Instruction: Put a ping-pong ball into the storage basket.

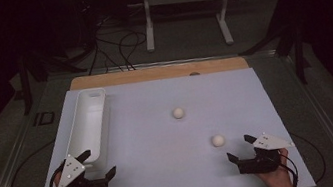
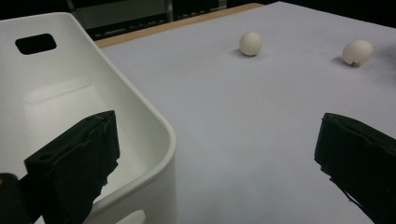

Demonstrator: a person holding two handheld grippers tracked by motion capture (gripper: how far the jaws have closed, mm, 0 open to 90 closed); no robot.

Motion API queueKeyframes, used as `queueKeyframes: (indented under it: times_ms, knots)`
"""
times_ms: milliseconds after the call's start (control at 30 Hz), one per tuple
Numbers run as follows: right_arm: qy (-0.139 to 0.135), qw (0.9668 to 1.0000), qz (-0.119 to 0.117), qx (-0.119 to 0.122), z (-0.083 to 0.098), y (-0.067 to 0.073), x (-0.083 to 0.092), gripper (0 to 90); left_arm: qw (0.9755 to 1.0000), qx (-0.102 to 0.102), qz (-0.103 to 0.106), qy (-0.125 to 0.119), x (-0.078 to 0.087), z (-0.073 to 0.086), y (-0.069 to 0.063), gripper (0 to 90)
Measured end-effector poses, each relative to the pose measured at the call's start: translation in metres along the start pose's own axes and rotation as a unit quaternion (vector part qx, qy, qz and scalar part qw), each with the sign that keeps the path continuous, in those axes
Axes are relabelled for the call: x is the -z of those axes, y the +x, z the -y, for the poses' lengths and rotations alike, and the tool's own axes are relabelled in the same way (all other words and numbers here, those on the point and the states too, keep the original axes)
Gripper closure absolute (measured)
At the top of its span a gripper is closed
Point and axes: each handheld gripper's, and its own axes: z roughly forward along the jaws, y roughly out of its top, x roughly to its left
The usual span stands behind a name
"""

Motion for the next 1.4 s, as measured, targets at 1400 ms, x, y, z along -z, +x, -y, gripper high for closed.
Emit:
queueKeyframes:
  times_ms: [1400]
  knots:
    - [-0.01, 0.9999, 0.008, -0.01, 0.0, -0.002, -0.001, 8.3, 0.9989, -0.035, 0.027, 0.017, -0.023, -0.059, -0.027, 0.7]
